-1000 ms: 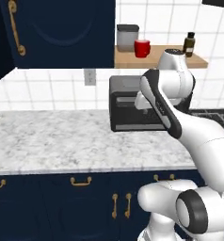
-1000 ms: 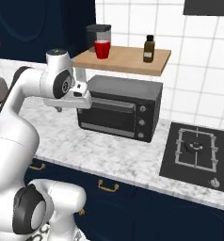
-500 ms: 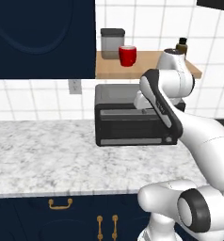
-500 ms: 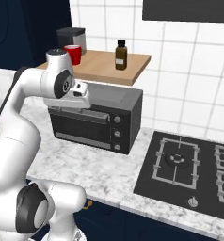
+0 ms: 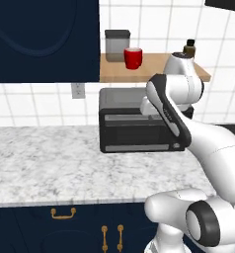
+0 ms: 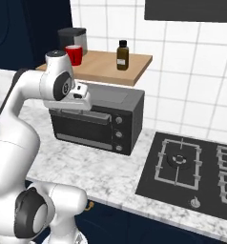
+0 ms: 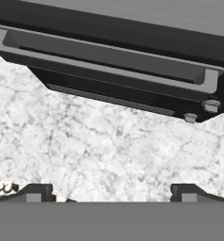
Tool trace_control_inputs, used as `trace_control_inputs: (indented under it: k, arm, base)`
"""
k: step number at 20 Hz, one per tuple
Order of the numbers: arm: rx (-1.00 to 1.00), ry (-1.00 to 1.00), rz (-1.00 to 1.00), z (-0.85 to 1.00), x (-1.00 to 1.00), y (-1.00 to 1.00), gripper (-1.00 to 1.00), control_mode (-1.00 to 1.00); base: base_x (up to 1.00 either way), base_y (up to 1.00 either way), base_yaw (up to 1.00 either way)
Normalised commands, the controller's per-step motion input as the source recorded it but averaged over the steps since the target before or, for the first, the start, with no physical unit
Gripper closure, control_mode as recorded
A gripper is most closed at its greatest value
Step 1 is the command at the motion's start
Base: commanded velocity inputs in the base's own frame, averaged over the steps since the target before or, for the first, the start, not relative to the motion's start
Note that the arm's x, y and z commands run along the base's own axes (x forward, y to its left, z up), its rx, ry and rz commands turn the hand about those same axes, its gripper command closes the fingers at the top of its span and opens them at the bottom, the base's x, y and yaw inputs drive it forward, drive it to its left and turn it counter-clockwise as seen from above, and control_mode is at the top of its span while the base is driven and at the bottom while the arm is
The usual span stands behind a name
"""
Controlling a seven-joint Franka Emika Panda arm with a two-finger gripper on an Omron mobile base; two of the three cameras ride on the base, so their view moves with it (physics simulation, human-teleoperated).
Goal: Gather all objects into one cabinet and sort the glasses and bowls to opposite sides.
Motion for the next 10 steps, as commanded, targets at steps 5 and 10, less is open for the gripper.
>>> trace_control_inputs:
  k: [5, 10]
  arm:
    - [0.20, -0.61, 0.11, 0.65, -0.09, -0.10, -1.00, -1.00]
    - [0.31, -0.84, 0.17, 0.85, -0.03, -0.16, -1.00, -1.00]
  base:
    - [0.00, 0.00, 0.00]
    - [0.00, 0.00, 0.00]
